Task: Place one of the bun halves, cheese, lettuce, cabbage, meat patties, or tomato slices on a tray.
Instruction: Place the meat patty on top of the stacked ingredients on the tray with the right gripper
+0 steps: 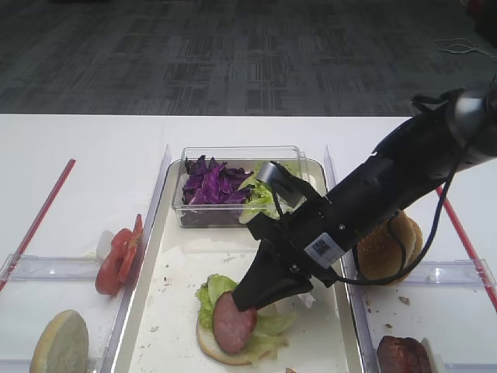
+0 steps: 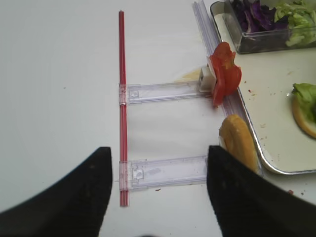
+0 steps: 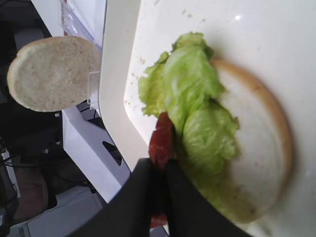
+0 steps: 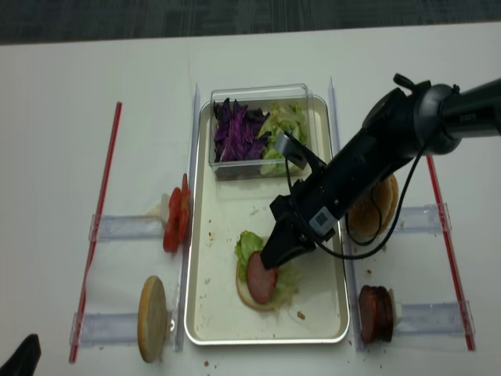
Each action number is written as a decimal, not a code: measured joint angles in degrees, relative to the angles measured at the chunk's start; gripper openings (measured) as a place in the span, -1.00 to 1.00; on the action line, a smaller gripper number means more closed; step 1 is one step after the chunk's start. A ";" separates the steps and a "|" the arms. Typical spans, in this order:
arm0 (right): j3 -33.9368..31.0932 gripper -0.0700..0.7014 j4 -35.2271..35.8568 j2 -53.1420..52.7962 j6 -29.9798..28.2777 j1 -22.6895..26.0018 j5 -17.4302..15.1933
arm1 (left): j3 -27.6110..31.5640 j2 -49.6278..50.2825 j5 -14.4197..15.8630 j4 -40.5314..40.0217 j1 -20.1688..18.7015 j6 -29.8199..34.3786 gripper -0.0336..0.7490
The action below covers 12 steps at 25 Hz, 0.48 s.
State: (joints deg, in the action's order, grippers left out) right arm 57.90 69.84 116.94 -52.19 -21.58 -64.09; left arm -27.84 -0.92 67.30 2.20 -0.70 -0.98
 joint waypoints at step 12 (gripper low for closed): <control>0.00 -0.53 0.42 0.12 -2.05 0.00 1.30 | 0.00 0.00 0.00 0.00 0.00 -0.02 0.18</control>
State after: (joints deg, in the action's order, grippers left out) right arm 57.90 70.27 117.06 -54.24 -21.58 -62.79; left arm -27.84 -0.92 67.30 2.20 -0.70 -1.01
